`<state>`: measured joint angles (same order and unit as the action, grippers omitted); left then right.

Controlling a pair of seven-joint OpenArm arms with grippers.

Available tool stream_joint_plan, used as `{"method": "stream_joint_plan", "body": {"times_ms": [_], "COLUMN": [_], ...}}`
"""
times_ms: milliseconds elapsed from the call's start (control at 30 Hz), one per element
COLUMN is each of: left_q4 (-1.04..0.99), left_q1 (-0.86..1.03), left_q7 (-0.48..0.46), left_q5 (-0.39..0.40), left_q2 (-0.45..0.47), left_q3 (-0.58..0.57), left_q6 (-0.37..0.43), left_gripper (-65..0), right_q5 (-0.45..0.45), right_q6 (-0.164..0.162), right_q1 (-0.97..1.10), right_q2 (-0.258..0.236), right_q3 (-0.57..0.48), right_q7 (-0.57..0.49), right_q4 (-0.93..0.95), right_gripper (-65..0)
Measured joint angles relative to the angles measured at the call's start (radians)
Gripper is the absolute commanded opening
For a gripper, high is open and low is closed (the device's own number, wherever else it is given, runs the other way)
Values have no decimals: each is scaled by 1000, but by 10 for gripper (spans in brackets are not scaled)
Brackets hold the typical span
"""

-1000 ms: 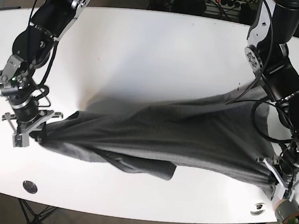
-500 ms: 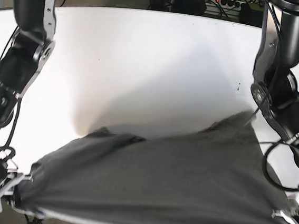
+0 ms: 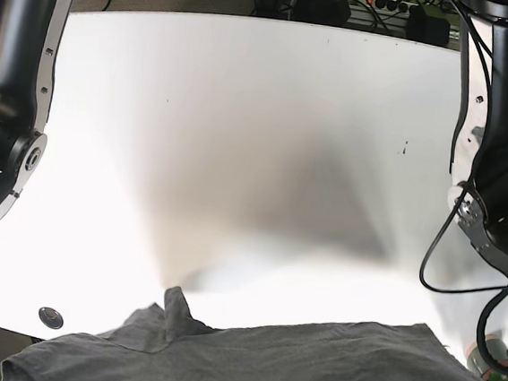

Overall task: Fold the T-shirt properly
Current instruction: 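Lift the grey shirt with both grippers and flick it down flat, then grasp the shirt edge with the right gripper beside the left gripper's hold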

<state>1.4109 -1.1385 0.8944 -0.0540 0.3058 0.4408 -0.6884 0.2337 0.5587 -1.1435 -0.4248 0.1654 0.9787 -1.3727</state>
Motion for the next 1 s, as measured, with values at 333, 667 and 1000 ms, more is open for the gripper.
{"method": "stream_joint_plan", "body": {"times_ms": [333,667,1000], "left_q4": [143,217,238], "left_q1": [297,619,909], "left_q7": [2,-3,-86], "left_q5": [23,10,-12], "left_q2": [-22,-64,-121], "left_q3": [17,143,232], "left_q6": [-10,-27,-9], "left_gripper": [-650,-650,-650], "right_q5": [-3,-4,-7], "right_q6": [1,5,50], "right_q1": [375,797,1051], "right_q2": [-11,138,285], "right_q3": [150,362,481], "right_q7": [53,50,51], "right_q4": [-255,-409,-429], "right_gripper": [-628,-628,-628]}}
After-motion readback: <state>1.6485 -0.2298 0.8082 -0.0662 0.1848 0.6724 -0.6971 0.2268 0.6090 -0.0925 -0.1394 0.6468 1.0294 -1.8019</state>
